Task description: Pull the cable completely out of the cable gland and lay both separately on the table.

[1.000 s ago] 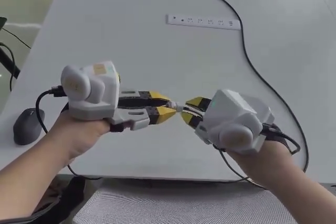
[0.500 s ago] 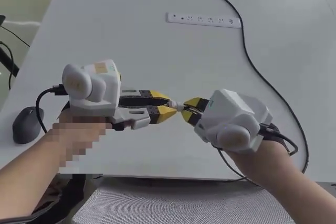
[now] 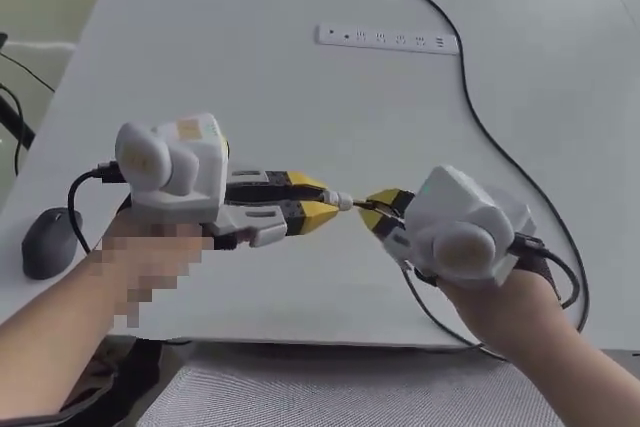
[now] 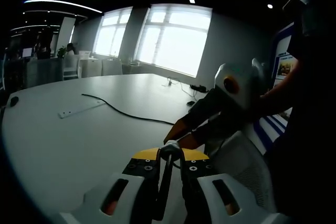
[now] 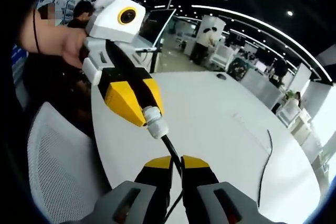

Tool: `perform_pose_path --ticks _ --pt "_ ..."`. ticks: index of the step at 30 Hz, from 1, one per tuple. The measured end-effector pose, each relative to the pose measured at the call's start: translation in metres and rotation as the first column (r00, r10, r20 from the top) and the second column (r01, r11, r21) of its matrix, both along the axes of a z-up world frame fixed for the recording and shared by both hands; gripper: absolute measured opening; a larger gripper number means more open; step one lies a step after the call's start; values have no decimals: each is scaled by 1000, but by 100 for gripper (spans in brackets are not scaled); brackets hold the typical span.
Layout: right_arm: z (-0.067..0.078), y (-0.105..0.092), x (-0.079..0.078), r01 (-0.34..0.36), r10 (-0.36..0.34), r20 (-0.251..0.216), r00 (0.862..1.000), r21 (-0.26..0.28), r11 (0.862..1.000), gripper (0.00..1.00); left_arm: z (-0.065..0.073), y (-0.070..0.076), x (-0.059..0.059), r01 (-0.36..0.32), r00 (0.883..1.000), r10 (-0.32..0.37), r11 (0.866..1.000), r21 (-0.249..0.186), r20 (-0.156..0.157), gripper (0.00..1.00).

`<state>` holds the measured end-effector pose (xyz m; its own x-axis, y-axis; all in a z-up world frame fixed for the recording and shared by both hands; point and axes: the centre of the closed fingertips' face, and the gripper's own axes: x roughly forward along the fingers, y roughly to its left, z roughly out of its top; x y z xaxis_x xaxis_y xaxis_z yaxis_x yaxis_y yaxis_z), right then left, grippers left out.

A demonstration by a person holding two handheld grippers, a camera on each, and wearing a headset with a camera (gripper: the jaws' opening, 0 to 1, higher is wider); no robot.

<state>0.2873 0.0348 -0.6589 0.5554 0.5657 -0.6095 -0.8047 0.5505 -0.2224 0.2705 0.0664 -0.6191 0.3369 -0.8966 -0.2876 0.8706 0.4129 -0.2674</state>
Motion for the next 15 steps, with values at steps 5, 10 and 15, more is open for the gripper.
perform_pose_path --ticks 5,10,15 --pt "-7 -5 3 45 -43 -47 998 48 998 1 1 -1 1 0 1000 0 1000 1 2 15" --pt "-18 -11 1 58 -55 -75 996 41 997 0 0 0 1 -1 1000 1 1000 7 5 15" --pt "-32 -22 -2 106 -98 -129 987 57 993 0 -1 1 0 -2 1000 2 1000 13 1 15"
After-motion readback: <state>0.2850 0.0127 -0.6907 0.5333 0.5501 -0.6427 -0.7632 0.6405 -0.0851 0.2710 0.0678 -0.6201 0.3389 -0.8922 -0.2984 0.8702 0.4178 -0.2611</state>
